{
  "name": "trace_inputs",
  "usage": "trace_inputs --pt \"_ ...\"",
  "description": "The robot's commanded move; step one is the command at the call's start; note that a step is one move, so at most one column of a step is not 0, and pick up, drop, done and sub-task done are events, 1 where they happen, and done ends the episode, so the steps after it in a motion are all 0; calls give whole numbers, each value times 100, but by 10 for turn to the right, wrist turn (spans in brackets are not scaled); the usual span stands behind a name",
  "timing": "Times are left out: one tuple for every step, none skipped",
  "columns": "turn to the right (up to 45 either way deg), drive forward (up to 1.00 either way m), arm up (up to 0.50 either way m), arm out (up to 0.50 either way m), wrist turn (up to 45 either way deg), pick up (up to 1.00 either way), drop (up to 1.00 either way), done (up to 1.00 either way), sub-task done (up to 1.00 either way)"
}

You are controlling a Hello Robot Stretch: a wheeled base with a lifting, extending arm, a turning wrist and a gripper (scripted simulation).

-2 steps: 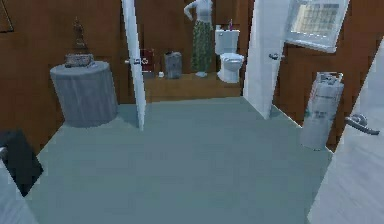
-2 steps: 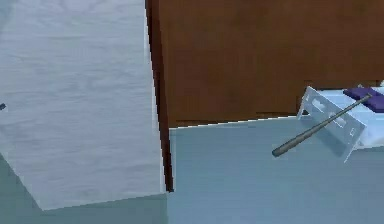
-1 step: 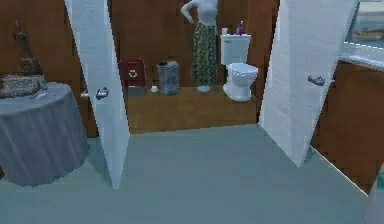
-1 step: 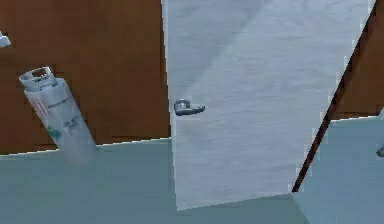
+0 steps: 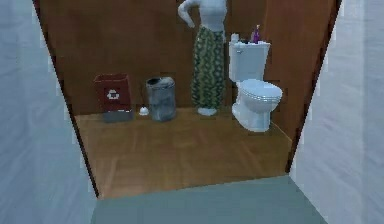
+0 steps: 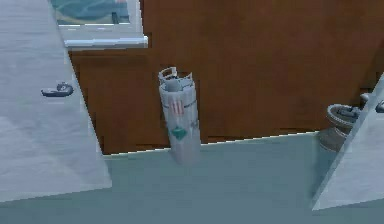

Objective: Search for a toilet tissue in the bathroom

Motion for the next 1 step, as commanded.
trace_inputs --pt "120 0 0 0 0 0 0 0 0"
